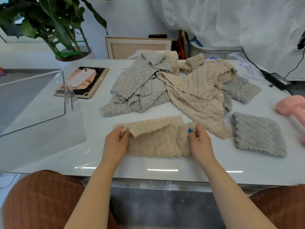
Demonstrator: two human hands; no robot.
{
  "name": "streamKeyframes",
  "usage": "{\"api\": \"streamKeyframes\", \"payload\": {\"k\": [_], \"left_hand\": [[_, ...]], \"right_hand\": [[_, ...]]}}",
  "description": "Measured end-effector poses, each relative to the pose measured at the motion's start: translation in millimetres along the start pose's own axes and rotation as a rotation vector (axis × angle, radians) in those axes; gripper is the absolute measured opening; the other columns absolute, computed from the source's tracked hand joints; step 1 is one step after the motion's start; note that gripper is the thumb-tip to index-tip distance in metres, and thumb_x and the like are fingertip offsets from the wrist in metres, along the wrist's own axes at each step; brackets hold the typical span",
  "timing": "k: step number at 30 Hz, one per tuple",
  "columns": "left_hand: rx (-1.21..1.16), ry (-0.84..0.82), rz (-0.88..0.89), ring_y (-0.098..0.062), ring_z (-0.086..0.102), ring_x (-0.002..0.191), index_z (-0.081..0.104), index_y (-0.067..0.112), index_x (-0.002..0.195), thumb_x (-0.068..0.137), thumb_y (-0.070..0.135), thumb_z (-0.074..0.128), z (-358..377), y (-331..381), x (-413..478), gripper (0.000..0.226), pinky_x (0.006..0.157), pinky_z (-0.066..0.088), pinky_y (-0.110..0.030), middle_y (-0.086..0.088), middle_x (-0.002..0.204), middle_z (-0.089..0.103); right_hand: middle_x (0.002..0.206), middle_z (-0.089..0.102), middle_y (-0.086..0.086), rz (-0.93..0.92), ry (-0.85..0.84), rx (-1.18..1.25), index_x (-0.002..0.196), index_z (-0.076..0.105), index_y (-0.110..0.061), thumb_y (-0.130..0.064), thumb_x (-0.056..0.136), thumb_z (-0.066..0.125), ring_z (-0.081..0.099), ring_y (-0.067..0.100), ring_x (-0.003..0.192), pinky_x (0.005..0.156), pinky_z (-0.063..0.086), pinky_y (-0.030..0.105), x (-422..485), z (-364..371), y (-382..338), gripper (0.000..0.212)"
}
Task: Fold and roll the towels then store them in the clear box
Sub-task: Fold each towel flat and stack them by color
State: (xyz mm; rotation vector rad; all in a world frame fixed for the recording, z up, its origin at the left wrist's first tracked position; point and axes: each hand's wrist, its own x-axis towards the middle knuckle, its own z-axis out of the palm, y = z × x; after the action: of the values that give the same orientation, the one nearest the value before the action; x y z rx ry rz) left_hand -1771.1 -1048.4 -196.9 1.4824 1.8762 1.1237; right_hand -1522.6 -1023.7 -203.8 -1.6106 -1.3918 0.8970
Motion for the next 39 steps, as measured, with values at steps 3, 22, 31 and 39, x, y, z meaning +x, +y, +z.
{"api": "streamKeyframes", "payload": {"k": [3, 22, 31, 39], "left_hand": [[-0.163, 0.149, -0.15, -0.011, 0.036, 0.056, 0.037, 0.016, 0.063, 0.099, 0.032, 0.043, -7, 4, -4, 0.04, 0.054, 0.029, -0.029, 0.001, 0.06, 0.04], [0.434, 0.171, -0.333, -0.027, 0.05, 0.06, 0.043, 0.011, 0.058, 0.095, 0.031, 0.036, -15, -22, -23, 0.042, 0.055, 0.032, -0.029, -0.008, 0.062, 0.054], [0.616, 0.176, -0.292, -0.028, 0.049, 0.055, 0.046, 0.009, 0.07, 0.098, 0.028, 0.034, -14, -28, -30, 0.035, 0.054, 0.039, -0.03, -0.008, 0.058, 0.049], [0.756, 0.053, -0.302, -0.021, 0.051, 0.058, 0.048, 0.013, 0.07, 0.093, 0.033, 0.038, -20, -29, -32, 0.033, 0.054, 0.04, -0.026, -0.004, 0.063, 0.052]], "right_hand": [[0.062, 0.04, -0.001, -0.022, 0.027, -0.087, 0.072, 0.034, -0.017, -0.008, 0.097, 0.039, 0.034, 0.012, 0.055, 0.052, 0.025, 0.029, 12, 5, -2, 0.026], [0.077, 0.061, 0.008, -0.143, -0.074, -0.632, 0.097, 0.052, -0.01, -0.023, 0.096, 0.043, 0.055, 0.027, 0.069, 0.05, 0.035, 0.031, 38, 36, 7, 0.015], [0.079, 0.061, 0.007, -0.076, 0.011, -0.494, 0.095, 0.056, -0.01, -0.016, 0.094, 0.045, 0.056, 0.026, 0.07, 0.055, 0.04, 0.031, 36, 32, 5, 0.013], [0.082, 0.062, 0.007, -0.045, -0.077, -0.601, 0.097, 0.055, -0.011, -0.022, 0.095, 0.045, 0.057, 0.025, 0.072, 0.053, 0.038, 0.029, 33, 31, 6, 0.015]]}}
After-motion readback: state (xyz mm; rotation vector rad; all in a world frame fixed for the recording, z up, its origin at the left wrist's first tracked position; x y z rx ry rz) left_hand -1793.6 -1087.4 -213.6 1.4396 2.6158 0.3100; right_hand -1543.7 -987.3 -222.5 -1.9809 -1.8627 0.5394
